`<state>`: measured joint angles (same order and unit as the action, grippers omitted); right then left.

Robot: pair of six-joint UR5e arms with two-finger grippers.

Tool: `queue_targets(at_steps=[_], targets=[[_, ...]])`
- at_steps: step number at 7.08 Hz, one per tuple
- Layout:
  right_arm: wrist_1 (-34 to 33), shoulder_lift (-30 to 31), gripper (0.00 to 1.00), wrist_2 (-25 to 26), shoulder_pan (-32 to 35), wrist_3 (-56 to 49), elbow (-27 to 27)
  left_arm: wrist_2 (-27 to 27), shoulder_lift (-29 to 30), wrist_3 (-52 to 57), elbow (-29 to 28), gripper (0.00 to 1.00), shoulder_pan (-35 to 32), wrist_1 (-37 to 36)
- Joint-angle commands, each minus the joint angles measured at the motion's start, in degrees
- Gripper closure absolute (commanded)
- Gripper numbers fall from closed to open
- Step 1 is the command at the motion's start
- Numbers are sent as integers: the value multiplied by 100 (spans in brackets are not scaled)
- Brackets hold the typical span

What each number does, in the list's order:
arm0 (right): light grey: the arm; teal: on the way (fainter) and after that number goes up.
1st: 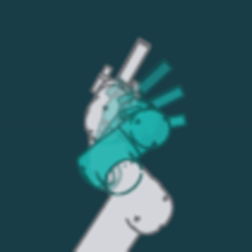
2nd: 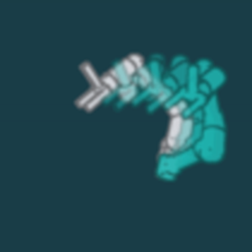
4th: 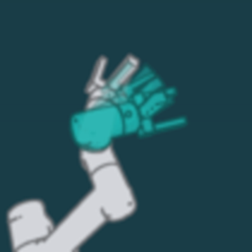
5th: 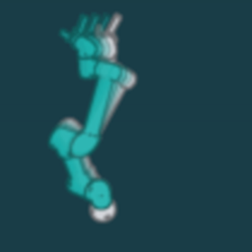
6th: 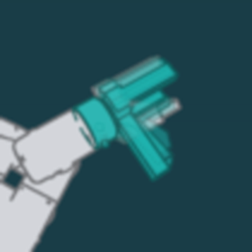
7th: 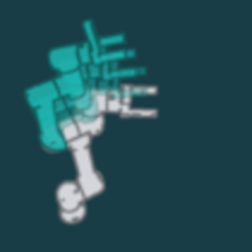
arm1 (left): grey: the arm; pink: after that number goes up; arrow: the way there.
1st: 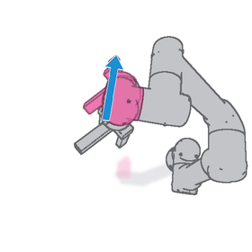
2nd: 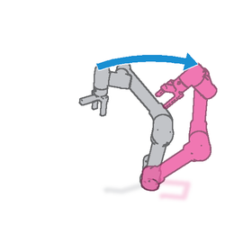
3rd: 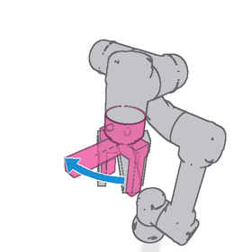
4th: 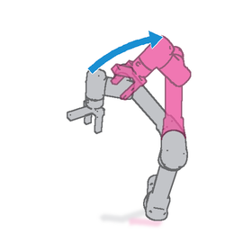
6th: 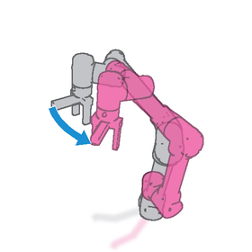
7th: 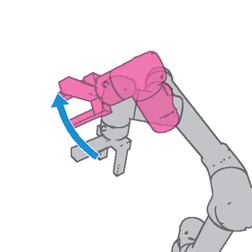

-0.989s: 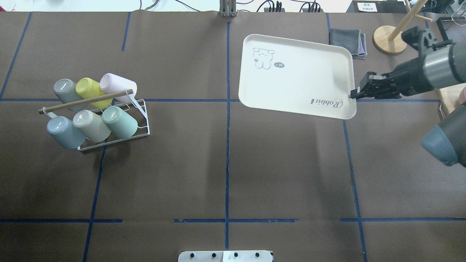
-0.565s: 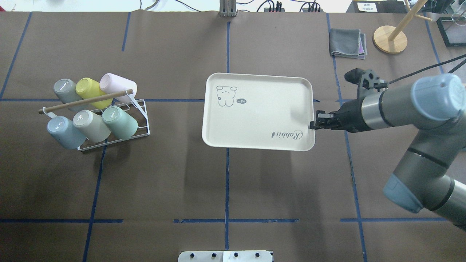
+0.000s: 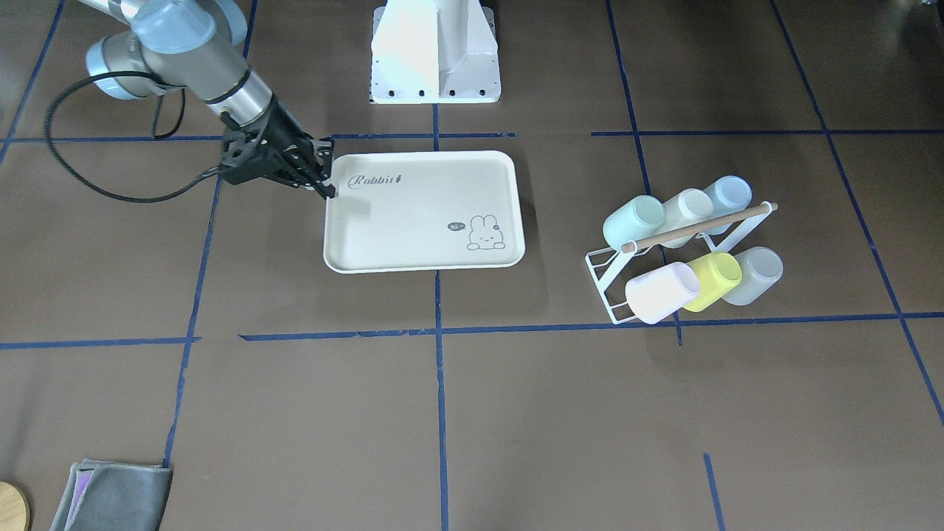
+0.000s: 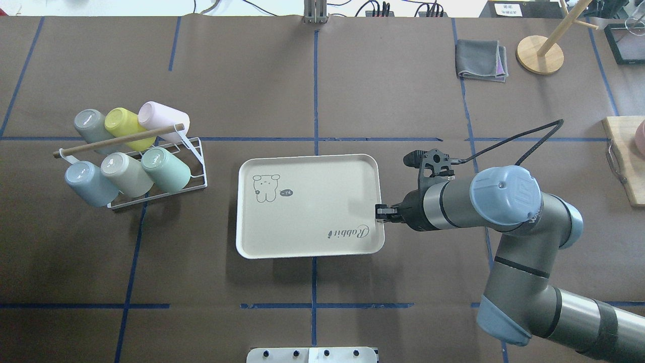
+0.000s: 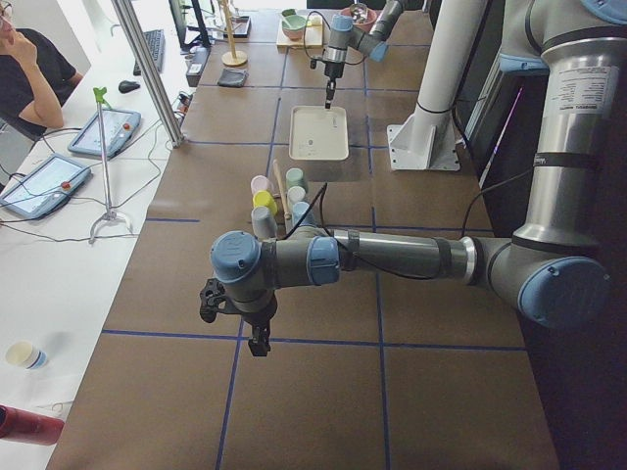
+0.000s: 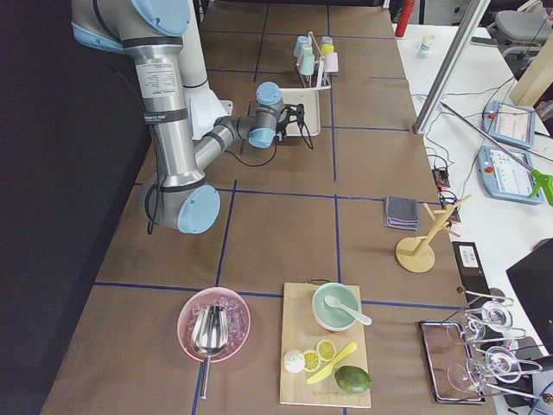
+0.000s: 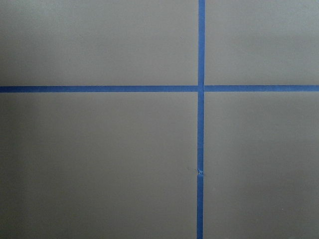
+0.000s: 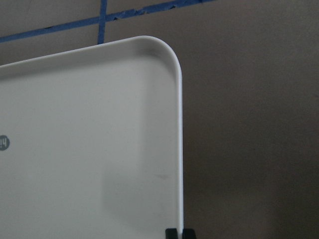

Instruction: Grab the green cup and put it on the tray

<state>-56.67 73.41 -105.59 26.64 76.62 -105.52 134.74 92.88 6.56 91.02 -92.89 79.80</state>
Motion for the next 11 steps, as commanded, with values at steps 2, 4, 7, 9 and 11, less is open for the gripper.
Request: queue_targets(at_steps=[2,4,7,9,11], targets=[[-28,-240,100,21,-62,2,304,0,1,3,-5,0,-1,0],[-28,-214,91,21,-80,2,383,0,2,3,-5,0,-1,0],[-10,-187,81,12,-36,2,375,0,2,3,-5,0,17,0],[-10,-178,1,29,-45,11,383,0,2,3,12,0,-1,0],[-10,-196,0,21,-36,11,331,9,36,-14,21,0,17,0]])
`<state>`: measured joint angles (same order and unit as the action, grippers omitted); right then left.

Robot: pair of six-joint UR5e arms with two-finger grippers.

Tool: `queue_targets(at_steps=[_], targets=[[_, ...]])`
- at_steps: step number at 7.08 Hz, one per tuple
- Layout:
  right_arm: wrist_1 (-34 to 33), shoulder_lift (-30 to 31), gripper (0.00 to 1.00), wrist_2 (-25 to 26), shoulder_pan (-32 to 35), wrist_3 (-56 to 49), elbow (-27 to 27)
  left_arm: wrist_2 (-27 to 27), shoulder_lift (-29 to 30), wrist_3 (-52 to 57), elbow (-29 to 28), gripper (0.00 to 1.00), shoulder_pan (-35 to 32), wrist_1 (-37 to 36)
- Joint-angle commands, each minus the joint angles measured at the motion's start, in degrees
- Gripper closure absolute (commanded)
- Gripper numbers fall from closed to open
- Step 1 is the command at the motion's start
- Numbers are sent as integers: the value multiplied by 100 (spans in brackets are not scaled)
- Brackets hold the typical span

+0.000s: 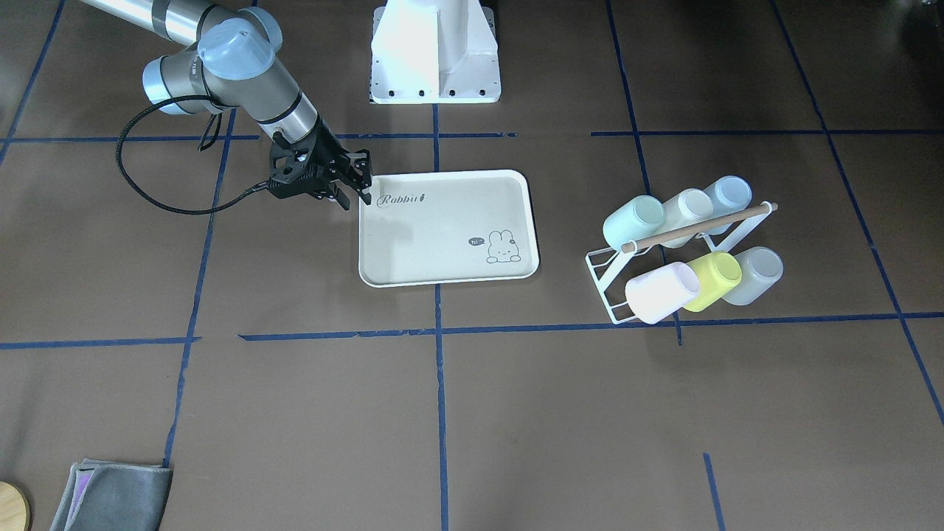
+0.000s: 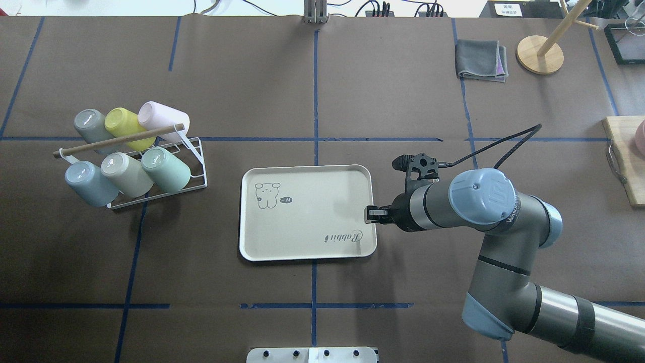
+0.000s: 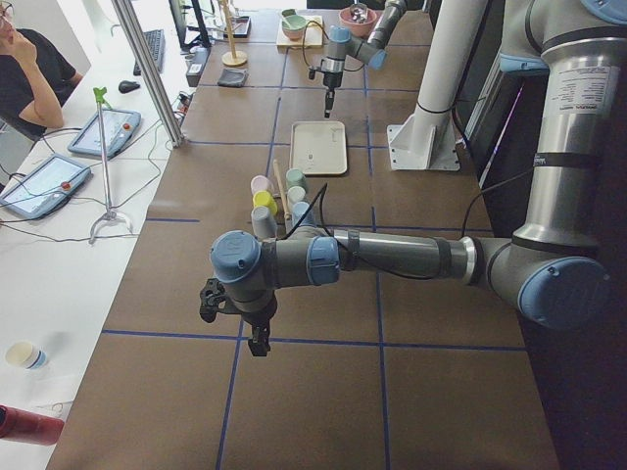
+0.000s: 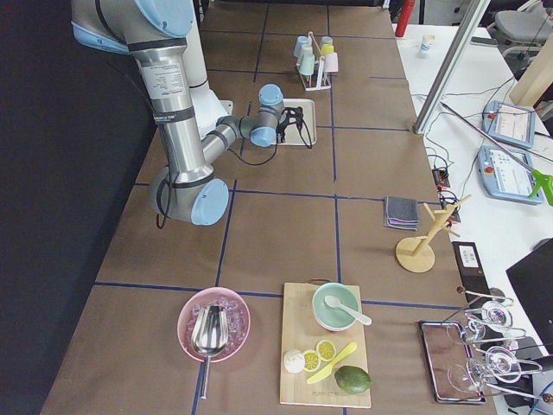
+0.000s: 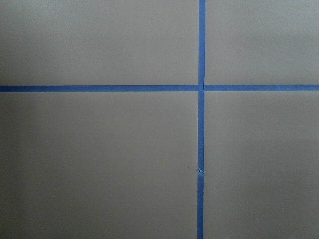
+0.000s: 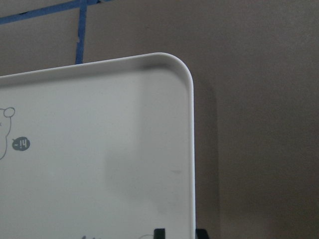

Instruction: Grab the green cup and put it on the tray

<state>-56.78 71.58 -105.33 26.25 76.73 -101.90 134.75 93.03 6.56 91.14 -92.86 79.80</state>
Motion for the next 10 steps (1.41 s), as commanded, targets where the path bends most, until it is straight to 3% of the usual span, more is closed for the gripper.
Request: queue_targets(at_steps=[1,2,5,8,9,10], targets=[[-17,-21,0,-31,116,70,-128,7,40,-31,131,0,13,0],[-191,-39,0,-58,222,114,-233,-54,118,-6,297,0,48,-70],[-2367,-241,0,-381,713,-17,-1015,-54,260,21,1252,0,83,-114],[-2873,-127,0,-690,1373,-1306,-990,-81,251,12,2493,0,739,-763],[-2883,30,0,-725,1600,-1570,-973,-272,268,12,2870,0,1099,-895],[-2883,188,0,-813,1855,-1904,-964,-970,425,21,3170,0,1460,-1036]])
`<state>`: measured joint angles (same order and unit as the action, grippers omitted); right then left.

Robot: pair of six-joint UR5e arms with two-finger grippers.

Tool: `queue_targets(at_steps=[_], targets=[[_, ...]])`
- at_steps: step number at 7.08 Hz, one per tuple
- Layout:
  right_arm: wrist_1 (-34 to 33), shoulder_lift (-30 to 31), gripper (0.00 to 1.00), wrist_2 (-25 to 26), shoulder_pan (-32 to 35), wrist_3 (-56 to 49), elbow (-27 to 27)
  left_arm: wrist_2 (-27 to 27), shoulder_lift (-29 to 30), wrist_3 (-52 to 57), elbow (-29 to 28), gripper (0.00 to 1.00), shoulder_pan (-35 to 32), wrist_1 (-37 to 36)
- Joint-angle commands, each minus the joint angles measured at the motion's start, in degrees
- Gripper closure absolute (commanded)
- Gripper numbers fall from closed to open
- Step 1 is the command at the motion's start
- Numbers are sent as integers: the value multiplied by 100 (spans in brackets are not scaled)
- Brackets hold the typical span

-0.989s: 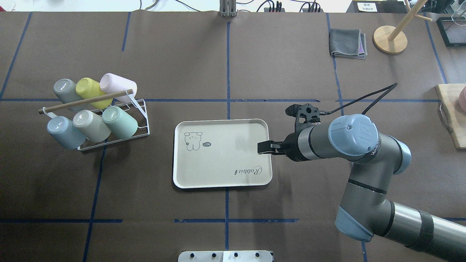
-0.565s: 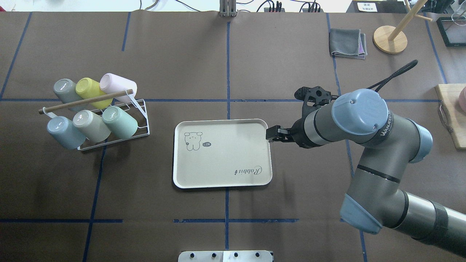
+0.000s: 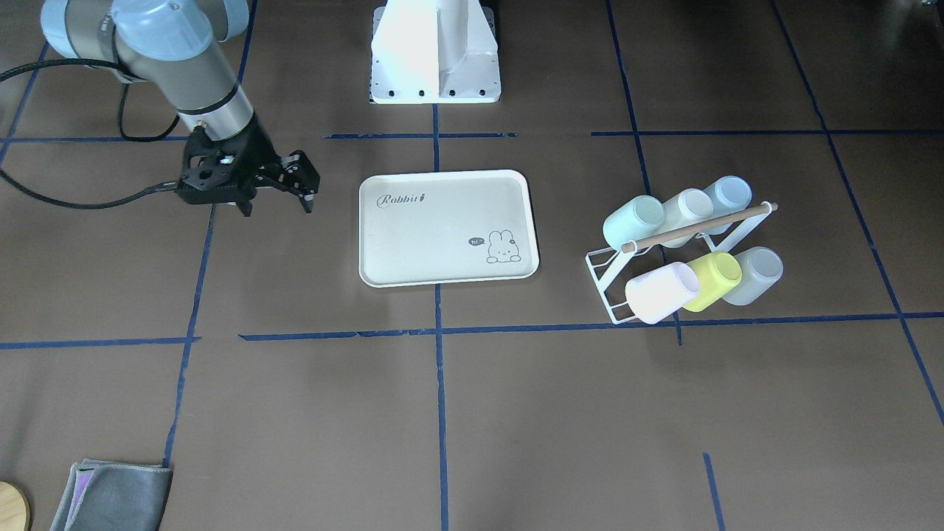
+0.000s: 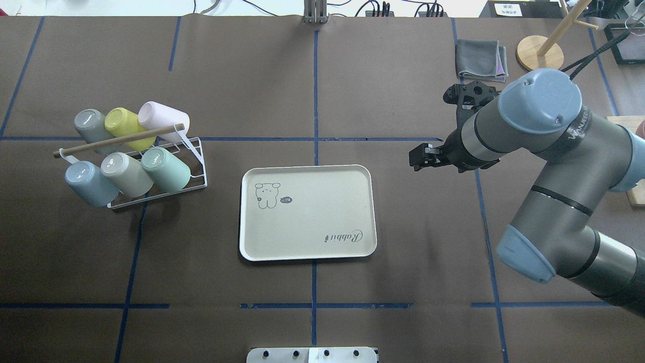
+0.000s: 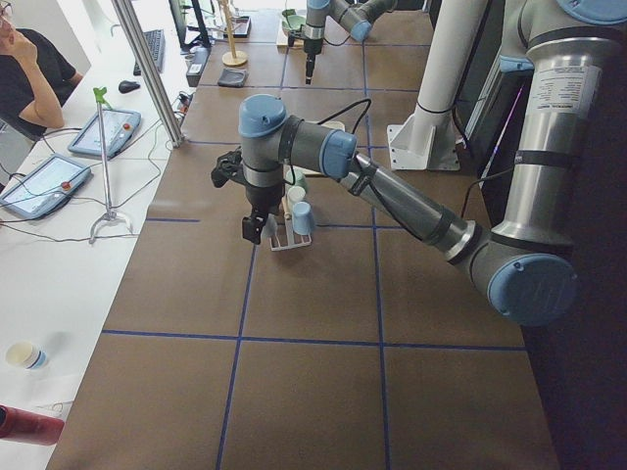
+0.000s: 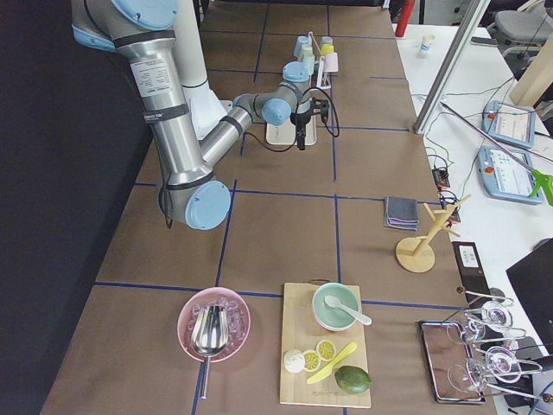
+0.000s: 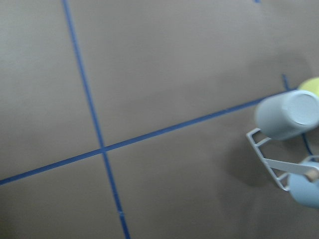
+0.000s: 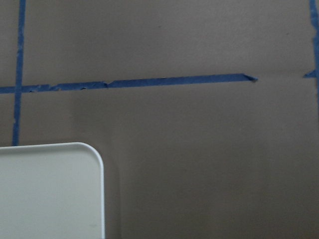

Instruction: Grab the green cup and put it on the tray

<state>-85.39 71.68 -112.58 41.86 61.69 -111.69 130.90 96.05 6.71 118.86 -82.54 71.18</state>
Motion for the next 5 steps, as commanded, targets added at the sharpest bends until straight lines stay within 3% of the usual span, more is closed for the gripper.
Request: queue_targets(at_steps=[1,2,4,5], targets=[[-13,301,0,-220,575,-743,51,-1349,186,6,654,0,841,-209],[-4,477,0,-264,804,-1155,103,-1644,204,-3,813,0,1280,-384],[14,698,0,-492,1191,-1825,244,-1777,1069,6,832,0,1800,-1512],[22,707,0,-607,1315,-1931,358,-2440,1352,6,945,0,2195,-1850]])
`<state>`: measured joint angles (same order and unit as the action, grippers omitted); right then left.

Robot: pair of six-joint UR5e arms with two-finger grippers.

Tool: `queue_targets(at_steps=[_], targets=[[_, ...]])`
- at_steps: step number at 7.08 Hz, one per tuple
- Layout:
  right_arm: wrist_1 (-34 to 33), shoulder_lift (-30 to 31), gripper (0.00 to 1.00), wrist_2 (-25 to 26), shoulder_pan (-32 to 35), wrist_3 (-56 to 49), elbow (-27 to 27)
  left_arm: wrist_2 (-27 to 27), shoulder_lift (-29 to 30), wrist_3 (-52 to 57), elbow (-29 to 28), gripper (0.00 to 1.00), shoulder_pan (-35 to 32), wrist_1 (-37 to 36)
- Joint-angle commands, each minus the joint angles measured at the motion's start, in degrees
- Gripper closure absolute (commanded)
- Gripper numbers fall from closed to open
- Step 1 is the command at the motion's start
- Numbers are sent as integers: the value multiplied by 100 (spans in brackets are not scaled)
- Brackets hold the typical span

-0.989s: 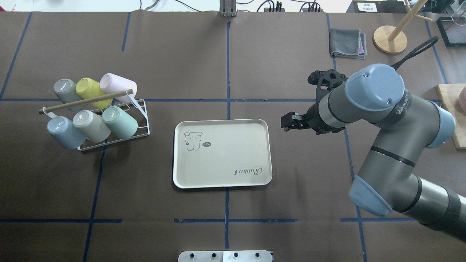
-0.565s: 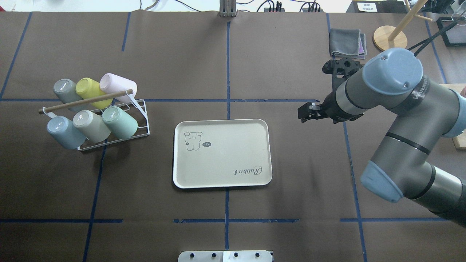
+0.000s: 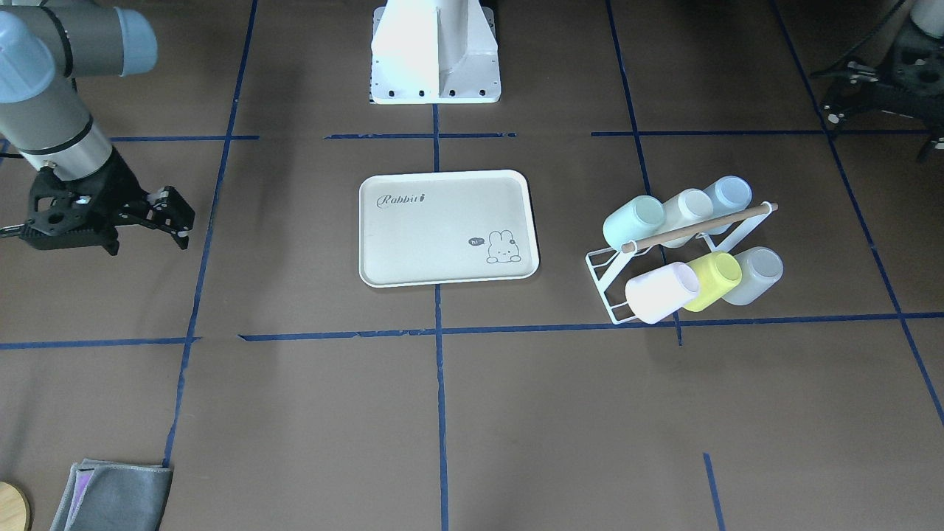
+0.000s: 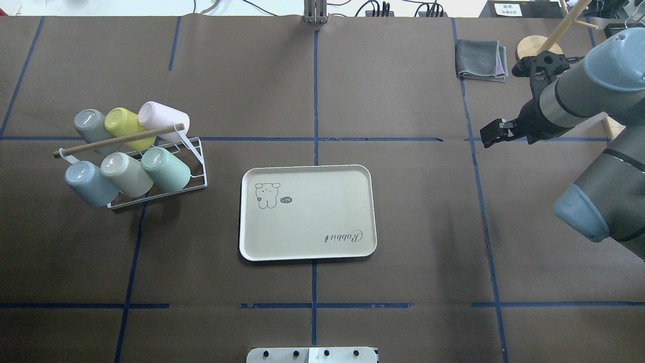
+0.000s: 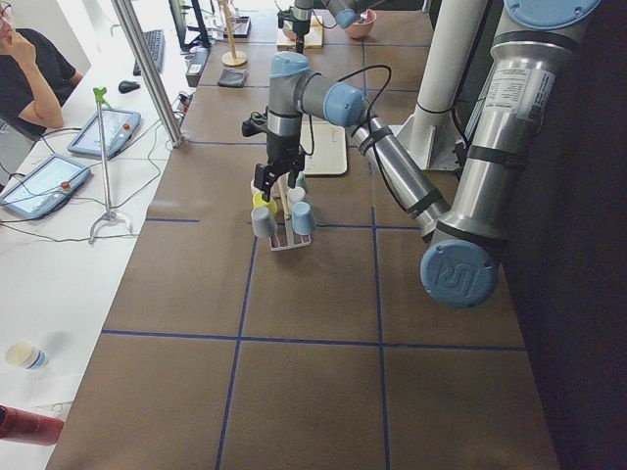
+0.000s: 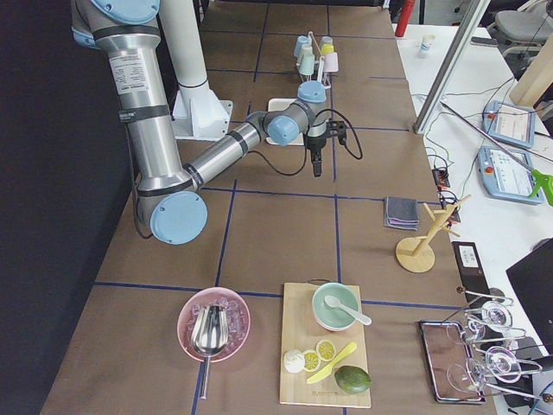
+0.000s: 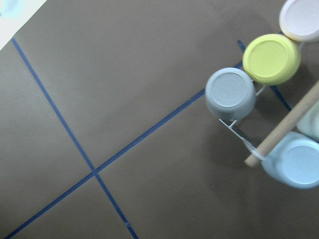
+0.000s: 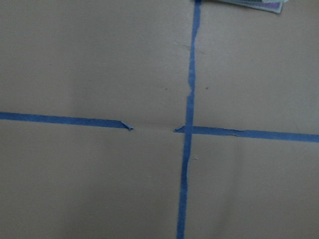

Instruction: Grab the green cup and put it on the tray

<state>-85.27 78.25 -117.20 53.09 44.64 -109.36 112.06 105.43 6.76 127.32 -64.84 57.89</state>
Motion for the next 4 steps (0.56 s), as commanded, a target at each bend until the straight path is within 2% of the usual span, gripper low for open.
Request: queue_targets(at_steps=[1,2,3,4], targets=[[11,128,0,-154,271,-323,134,-1485,417,9,352,0,994,-533],[20,320,0,-259,403,-576,135,-2721,408,10,415,0,1678,-541],[28,461,0,-329,517,-779,135,-3716,399,18,399,0,2390,-541],[28,463,0,-356,544,-790,135,-4283,390,332,399,0,2806,-550]])
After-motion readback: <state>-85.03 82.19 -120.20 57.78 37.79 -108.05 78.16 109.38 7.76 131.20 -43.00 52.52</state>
